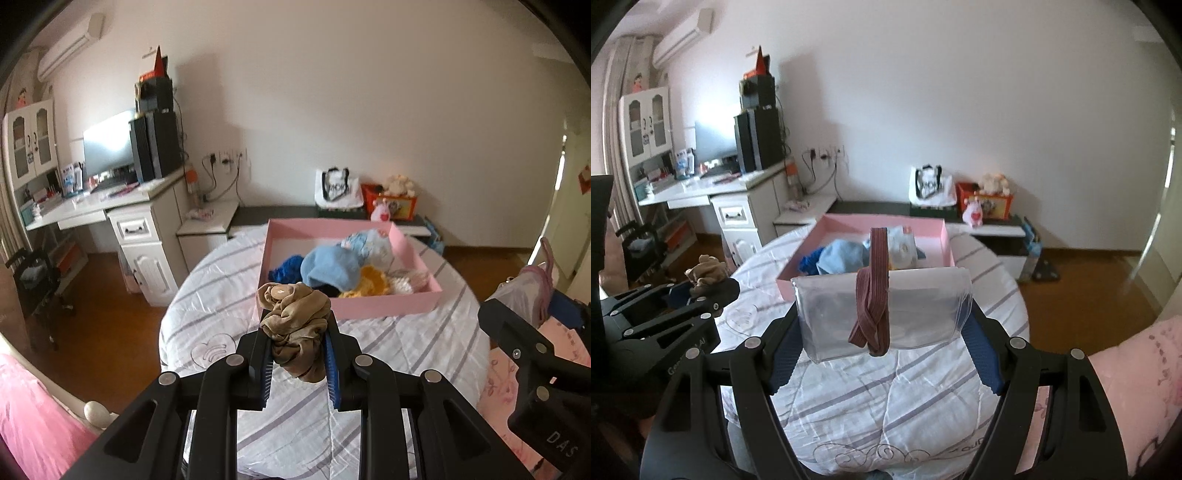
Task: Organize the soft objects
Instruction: 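Lift the beige scrunchie with the left tool while the right tool lifts the clear bag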
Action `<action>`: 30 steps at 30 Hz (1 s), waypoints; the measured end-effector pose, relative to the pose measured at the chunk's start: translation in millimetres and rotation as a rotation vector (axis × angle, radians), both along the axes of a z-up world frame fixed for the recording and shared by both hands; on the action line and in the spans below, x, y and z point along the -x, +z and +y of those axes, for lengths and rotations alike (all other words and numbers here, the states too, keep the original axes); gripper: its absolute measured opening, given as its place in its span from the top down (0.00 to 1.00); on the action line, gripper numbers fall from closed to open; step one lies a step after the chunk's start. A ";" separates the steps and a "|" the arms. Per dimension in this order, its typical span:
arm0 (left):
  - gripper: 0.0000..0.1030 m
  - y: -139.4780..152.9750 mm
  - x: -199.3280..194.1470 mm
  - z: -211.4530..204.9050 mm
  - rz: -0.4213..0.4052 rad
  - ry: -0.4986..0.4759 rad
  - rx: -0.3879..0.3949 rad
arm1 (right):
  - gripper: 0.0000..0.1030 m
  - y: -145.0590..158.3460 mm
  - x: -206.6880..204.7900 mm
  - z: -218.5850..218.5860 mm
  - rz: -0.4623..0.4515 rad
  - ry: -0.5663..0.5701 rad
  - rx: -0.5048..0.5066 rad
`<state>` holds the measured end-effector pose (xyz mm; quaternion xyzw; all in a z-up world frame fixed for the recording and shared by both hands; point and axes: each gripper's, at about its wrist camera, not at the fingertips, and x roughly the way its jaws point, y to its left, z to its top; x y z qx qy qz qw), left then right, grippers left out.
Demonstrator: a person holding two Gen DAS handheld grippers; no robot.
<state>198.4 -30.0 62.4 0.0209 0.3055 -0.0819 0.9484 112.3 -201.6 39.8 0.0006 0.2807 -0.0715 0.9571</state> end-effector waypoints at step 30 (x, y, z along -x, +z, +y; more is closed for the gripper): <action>0.80 37.6 119.3 7.4 -0.158 -0.020 0.005 | 0.27 35.7 66.0 15.1 -0.153 0.017 0.013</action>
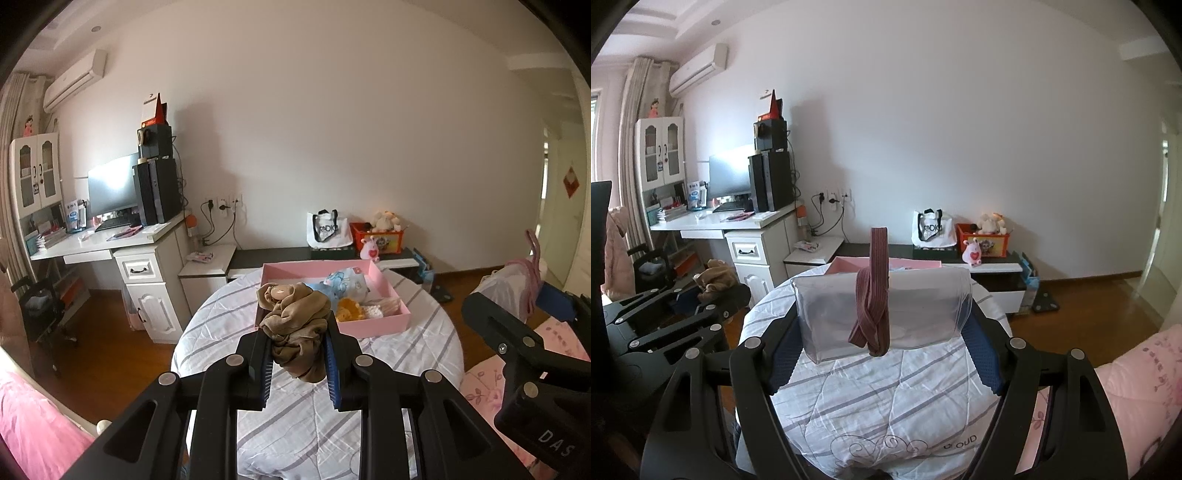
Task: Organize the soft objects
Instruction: 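Lift the beige scrunchie with the left tool while the right tool lifts the clear bag, then lower the scrunchie and clear bag into the pink tray and open both tools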
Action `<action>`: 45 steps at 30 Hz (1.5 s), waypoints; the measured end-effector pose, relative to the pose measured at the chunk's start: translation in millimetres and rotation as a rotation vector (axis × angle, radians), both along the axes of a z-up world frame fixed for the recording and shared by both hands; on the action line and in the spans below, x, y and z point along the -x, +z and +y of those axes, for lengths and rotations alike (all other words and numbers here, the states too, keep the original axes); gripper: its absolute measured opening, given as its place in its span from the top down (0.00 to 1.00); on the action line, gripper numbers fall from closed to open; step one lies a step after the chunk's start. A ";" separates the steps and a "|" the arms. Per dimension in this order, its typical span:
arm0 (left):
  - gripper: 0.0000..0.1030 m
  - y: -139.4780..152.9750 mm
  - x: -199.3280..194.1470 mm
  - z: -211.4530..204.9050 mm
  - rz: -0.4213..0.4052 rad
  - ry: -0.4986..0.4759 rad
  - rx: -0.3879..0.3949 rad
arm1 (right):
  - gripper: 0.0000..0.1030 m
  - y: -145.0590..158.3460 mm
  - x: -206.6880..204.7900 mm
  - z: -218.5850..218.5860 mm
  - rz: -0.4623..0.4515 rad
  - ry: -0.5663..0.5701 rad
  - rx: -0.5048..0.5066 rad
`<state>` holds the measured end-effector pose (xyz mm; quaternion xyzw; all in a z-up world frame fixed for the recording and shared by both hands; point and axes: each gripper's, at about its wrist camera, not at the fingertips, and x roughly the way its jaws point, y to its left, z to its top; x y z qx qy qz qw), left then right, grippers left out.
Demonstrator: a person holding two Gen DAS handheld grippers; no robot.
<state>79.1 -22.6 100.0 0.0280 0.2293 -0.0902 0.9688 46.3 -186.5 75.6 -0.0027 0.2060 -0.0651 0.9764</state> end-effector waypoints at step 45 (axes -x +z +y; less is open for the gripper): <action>0.79 -63.6 -231.4 -49.1 0.242 -0.017 -0.093 | 0.27 -79.1 -156.2 -59.7 0.274 -0.043 -0.070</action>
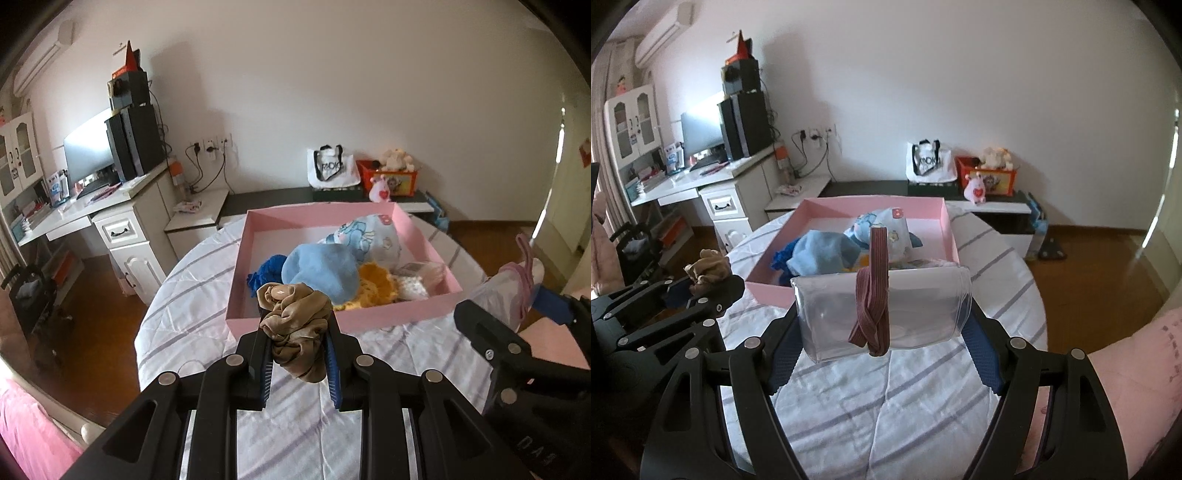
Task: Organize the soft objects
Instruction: 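Lower the scrunchie and clear bag into the pink tray and open both tools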
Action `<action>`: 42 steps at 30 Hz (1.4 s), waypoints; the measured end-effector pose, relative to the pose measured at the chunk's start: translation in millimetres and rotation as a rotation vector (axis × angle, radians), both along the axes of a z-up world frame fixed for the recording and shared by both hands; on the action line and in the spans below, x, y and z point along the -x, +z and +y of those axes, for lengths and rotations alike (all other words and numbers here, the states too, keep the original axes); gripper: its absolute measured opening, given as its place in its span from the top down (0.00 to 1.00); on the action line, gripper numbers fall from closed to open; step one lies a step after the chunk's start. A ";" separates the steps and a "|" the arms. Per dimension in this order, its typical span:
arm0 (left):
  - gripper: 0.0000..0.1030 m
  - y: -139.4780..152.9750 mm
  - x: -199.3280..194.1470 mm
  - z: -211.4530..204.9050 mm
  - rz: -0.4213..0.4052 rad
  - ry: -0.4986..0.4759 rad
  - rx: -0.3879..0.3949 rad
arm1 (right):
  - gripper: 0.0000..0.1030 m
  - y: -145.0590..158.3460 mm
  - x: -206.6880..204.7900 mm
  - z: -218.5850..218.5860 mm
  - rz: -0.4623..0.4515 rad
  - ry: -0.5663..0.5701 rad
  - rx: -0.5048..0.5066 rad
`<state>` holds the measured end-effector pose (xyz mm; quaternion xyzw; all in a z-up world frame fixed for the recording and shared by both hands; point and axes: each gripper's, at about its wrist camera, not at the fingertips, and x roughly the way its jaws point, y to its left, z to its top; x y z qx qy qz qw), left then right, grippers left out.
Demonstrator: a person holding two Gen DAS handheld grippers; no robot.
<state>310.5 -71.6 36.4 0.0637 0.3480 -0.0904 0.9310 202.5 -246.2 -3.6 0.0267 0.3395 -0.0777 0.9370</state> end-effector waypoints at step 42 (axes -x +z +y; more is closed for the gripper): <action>0.77 -99.1 -399.2 -54.1 0.179 0.004 -0.090 | 0.26 -61.6 -250.7 -35.4 0.143 0.122 0.022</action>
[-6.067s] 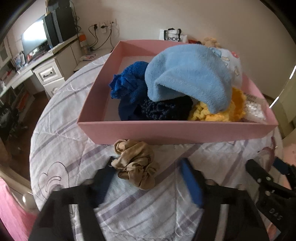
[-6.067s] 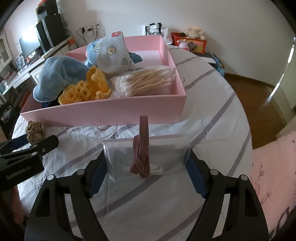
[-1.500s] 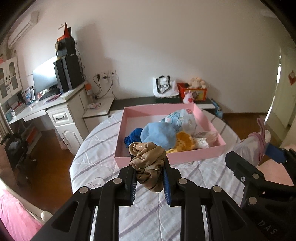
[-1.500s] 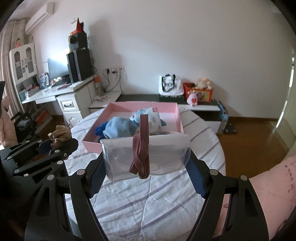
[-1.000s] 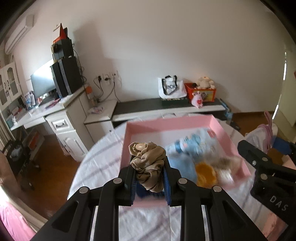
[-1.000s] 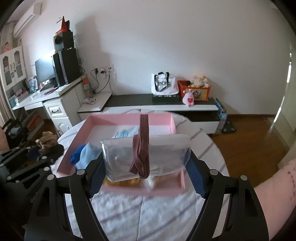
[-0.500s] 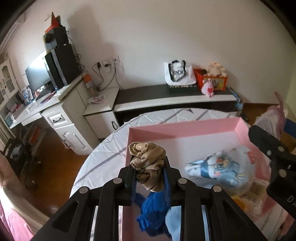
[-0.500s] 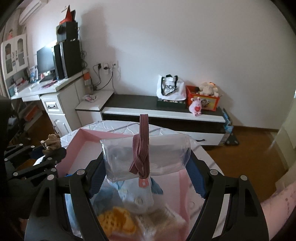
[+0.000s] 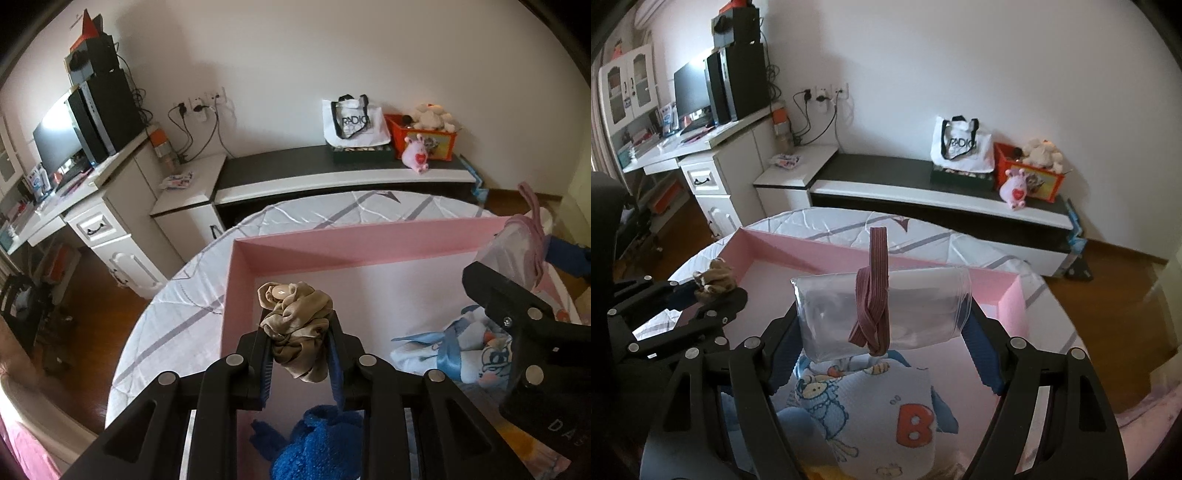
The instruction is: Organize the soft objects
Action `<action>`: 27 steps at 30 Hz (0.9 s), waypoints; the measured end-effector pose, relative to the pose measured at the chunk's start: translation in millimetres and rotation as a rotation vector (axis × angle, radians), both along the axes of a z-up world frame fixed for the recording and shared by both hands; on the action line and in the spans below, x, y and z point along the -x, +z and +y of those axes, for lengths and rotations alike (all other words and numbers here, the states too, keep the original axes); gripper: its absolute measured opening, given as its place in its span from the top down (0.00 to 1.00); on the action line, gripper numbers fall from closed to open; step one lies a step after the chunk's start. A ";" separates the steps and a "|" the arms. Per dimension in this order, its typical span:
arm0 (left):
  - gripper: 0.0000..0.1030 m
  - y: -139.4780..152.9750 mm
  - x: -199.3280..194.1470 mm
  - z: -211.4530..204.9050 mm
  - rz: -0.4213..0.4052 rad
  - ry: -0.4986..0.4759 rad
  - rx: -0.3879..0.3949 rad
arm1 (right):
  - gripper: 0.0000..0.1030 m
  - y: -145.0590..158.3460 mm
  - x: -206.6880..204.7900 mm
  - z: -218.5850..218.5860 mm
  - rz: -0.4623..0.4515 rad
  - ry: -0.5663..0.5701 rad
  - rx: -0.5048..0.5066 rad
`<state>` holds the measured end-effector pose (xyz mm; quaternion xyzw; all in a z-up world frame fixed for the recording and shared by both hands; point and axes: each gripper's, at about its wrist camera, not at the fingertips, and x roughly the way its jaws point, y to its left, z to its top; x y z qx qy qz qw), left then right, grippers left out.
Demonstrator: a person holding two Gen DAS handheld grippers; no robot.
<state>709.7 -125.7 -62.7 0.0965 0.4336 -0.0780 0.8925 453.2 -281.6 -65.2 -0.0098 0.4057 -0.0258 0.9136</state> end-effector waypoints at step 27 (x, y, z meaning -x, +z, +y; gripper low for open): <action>0.27 5.5 44.5 18.6 -0.008 0.026 0.018 | 0.08 6.0 11.2 -13.3 -0.029 -0.042 -0.023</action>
